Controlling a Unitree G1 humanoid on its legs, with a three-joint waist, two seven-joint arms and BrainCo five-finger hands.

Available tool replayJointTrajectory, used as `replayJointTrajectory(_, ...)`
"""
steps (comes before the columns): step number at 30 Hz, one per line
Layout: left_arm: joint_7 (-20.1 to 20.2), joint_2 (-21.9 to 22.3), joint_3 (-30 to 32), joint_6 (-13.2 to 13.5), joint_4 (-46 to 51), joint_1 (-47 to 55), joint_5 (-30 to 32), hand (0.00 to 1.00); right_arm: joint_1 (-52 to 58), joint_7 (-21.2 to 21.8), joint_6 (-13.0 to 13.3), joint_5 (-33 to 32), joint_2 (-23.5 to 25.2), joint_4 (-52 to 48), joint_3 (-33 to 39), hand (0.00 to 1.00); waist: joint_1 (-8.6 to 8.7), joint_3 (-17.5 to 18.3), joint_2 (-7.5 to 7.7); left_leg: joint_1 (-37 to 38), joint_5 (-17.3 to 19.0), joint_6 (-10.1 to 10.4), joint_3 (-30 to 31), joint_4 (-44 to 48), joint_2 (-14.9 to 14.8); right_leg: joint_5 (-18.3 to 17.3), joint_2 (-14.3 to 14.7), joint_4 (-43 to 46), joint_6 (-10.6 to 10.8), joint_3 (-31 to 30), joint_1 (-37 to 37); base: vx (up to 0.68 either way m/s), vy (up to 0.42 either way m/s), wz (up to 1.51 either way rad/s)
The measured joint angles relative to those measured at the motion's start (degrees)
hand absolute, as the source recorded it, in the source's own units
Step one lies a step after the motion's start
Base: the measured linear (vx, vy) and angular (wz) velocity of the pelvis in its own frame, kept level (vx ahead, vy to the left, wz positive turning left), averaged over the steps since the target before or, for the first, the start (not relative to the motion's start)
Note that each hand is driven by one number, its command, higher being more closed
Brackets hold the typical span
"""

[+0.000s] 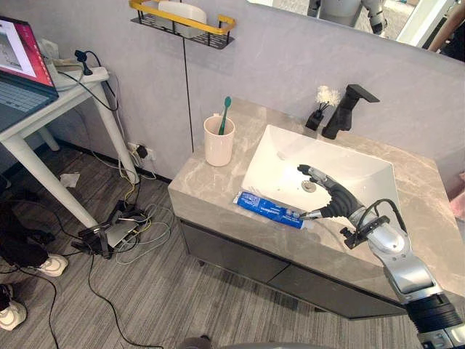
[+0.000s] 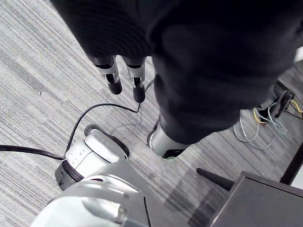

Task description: Organize washtable

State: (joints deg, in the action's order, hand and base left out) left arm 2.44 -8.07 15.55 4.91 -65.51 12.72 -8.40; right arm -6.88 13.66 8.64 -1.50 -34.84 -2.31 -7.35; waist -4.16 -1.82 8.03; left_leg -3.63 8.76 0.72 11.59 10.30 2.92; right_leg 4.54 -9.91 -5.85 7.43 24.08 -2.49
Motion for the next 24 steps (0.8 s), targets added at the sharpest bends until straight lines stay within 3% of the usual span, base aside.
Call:
replayJointTrajectory(8, 0.02, -0.23, -0.21, 0.49, -0.02, -0.04, -0.03, 0.00, -0.01, 0.19, 0.03, 0.14, 0.01, -0.01, -2.90, 0.00, -0.15, -0.96, 0.48, -0.01, 0.00, 0.00, -0.27, -0.03, 0.02, 0.06, -0.05, -0.01, 0.04, -0.36, 0.19, 0.00, 0.004, -0.02)
replayJointTrajectory(16, 0.02, -0.56, -0.41, 0.59, 0.08, -0.45, -1.18, 0.00, -0.02, 0.28, 0.03, 3.44, 0.07, -0.01, -7.11, 0.00, -1.44, -2.69, 1.19, -0.54, -0.01, -0.01, -0.40, -0.05, 0.03, 0.21, -0.05, 0.00, 0.12, -0.51, 0.82, 0.00, 0.000, 0.00)
replayJointTrajectory(24, -0.05, -1.07, -2.25, 0.37, -0.93, -0.27, -1.19, 0.00, -0.03, -1.33, 0.21, 6.75, 2.18, 1.49, -8.95, 0.00, -1.56, -3.49, 1.53, -0.54, -0.01, -0.01, -0.65, -0.09, 0.05, 0.33, -0.11, -0.01, 0.09, -0.71, 0.93, 0.00, 0.000, 0.00)
